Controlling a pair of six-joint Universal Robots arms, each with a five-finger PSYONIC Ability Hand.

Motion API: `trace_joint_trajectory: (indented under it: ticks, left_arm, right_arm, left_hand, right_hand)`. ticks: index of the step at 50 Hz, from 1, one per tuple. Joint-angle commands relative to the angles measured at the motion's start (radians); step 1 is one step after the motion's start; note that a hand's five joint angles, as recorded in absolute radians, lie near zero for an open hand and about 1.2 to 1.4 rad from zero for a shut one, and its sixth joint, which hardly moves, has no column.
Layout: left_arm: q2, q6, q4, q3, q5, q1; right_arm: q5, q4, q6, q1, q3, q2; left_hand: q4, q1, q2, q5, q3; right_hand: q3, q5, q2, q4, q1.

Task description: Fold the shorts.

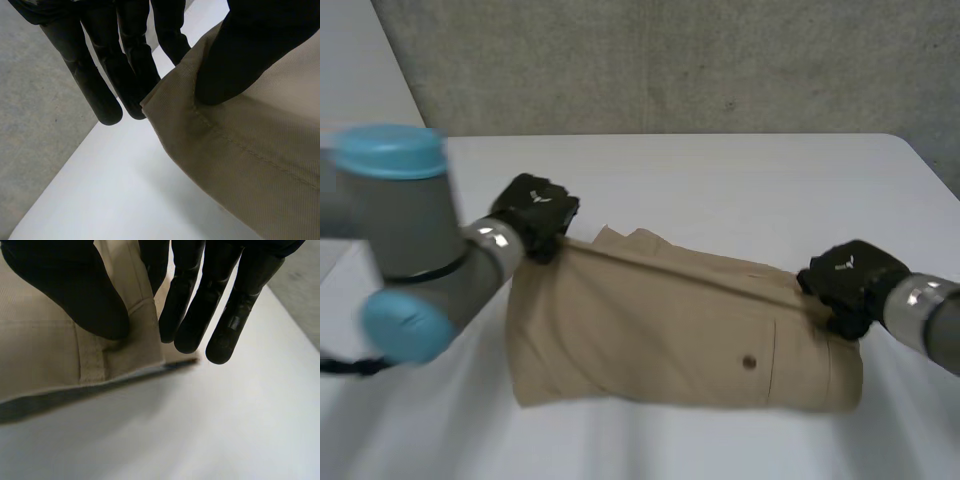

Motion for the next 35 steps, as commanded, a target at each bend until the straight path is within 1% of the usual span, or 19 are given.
trace_joint_trajectory:
  ticks: [1,3,4,7,11,12,15,17,18,19,20,21,23,25,28,29,30,32,35]
  left_arm:
    - [-0.395,0.016,0.007,0.423,-0.072,-0.036]
    - [-0.439,0.016,0.023,0.472,-0.072,-0.037]
    - [-0.479,0.017,0.051,0.512,-0.07,-0.039]
    - [-0.521,0.023,0.102,0.548,-0.069,-0.042]
    - [-0.56,0.092,0.201,0.557,-0.065,-0.054]
    - [-0.57,0.13,0.262,0.555,-0.065,-0.06]
    - [-0.576,0.175,0.367,0.543,-0.069,-0.067]
    - [-0.576,0.198,0.454,0.514,-0.069,-0.077]
    - [-0.574,0.201,0.48,0.499,-0.069,-0.08]
    - [-0.573,0.203,0.506,0.485,-0.069,-0.083]
    - [-0.57,0.204,0.551,0.459,-0.078,-0.089]
    - [-0.57,0.204,0.577,0.445,-0.079,-0.093]
    - [-0.564,0.204,0.621,0.41,-0.082,-0.102]
    - [-0.551,0.204,0.642,0.384,-0.09,-0.111]
    - [-0.492,0.204,0.665,0.327,-0.128,-0.113]
    - [-0.47,0.204,0.663,0.313,-0.14,-0.109]
    - [-0.424,0.198,0.657,0.281,-0.163,-0.106]
    - [-0.371,0.192,0.652,0.241,-0.177,-0.103]
    - [-0.246,0.16,0.636,0.126,-0.187,-0.091]
  right_arm:
    - [0.257,-0.222,0.015,0.091,-0.156,0.23]
    - [0.282,-0.283,0.012,0.112,-0.181,0.271]
    - [0.285,-0.306,0.009,0.117,-0.187,0.284]
    - [0.296,-0.393,0.006,0.132,-0.199,0.327]
    - [0.3,-0.51,0.0,0.157,-0.205,0.37]
    - [0.302,-0.532,-0.006,0.16,-0.207,0.38]
    - [0.3,-0.628,-0.052,0.166,-0.208,0.419]
    - [0.305,-0.667,-0.086,0.168,-0.213,0.436]
    - [0.307,-0.679,-0.101,0.168,-0.217,0.442]
    - [0.317,-0.69,-0.118,0.169,-0.22,0.445]
    - [0.326,-0.691,-0.121,0.169,-0.219,0.445]
    - [0.339,-0.691,-0.12,0.169,-0.217,0.44]
    - [0.368,-0.69,-0.103,0.163,-0.216,0.419]
    - [0.379,-0.694,-0.075,0.159,-0.205,0.381]
    - [0.382,-0.687,0.016,0.154,-0.181,0.277]
    - [0.379,-0.685,0.059,0.154,-0.164,0.231]
    - [0.377,-0.682,0.084,0.155,-0.155,0.207]
    - [0.365,-0.667,0.115,0.157,-0.138,0.168]
    - [0.31,-0.577,0.146,0.152,-0.099,0.105]
  left_hand:
    - [0.199,0.279,0.196,0.236,0.204]
    - [0.199,0.279,0.196,0.236,0.204]
    - [0.199,0.279,0.196,0.236,0.204]
    - [0.199,0.279,0.196,0.236,0.204]
    - [0.199,0.279,0.196,0.236,0.204]
    - [0.199,0.279,0.196,0.236,0.204]
    - [0.199,0.279,0.196,0.236,0.204]
    - [-0.087,-0.007,-0.09,-0.049,-0.082]
    - [-0.266,-0.186,-0.268,-0.228,-0.261]
    - [-0.468,-0.388,-0.471,-0.431,-0.463]
    - [-0.787,-0.707,-0.79,-0.749,-0.782]
    - [-0.906,-0.826,-0.909,-0.869,-0.902]
    - [-1.023,-0.943,-1.026,-0.985,-1.018]
    - [-1.023,-0.943,-1.026,-0.985,-1.018]
    - [-1.023,-0.943,-1.026,-0.985,-1.018]
    - [-1.023,-0.943,-1.026,-0.985,-1.018]
    - [-1.023,-0.943,-1.026,-0.985,-1.018]
    - [-1.023,-0.943,-1.026,-0.985,-1.018]
    - [-1.023,-0.943,-1.026,-0.985,-1.018]
  right_hand:
    - [0.202,0.231,0.212,0.203,0.42]
    - [0.202,0.231,0.212,0.203,0.42]
    - [0.202,0.231,0.212,0.203,0.42]
    - [0.202,0.231,0.212,0.203,0.42]
    - [0.202,0.231,0.212,0.203,0.42]
    - [0.202,0.231,0.212,0.203,0.42]
    - [0.202,0.231,0.212,0.203,0.42]
    - [0.202,0.231,0.212,0.203,0.42]
    - [0.127,0.156,0.138,0.128,0.346]
    - [-0.489,-0.461,-0.479,-0.489,-0.271]
    - [-0.818,-0.789,-0.808,-0.818,-0.6]
    - [-1.02,-0.991,-1.009,-1.019,-0.801]
    - [-1.02,-0.991,-1.009,-1.019,-0.801]
    - [-1.02,-0.991,-1.009,-1.019,-0.801]
    - [-1.02,-0.991,-1.009,-1.019,-0.801]
    - [-1.02,-0.991,-1.009,-1.019,-0.801]
    - [-1.02,-0.991,-1.009,-1.019,-0.801]
    - [-1.02,-0.991,-1.009,-1.019,-0.801]
    - [-1.02,-0.991,-1.009,-1.019,-0.801]
